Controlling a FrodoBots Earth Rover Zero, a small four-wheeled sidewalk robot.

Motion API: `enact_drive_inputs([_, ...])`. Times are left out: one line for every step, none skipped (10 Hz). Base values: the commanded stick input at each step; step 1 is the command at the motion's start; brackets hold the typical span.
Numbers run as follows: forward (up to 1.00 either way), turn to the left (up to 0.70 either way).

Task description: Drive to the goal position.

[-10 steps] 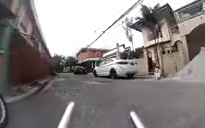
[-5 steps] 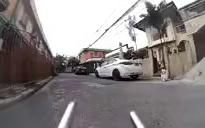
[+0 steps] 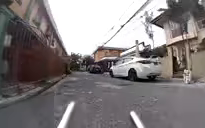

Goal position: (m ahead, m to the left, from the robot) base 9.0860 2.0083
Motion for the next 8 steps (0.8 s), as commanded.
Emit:
enact_drive_inputs([0.85, 0.00])
enact_drive_inputs([0.85, 0.00])
enact_drive_inputs([0.85, 0.00])
enact_drive_inputs([0.85, 0.00])
enact_drive_inputs([0.85, 0.00])
enact_drive_inputs([0.85, 0.00])
enact_drive_inputs([0.85, 0.00])
enact_drive_inputs([0.85, 0.00])
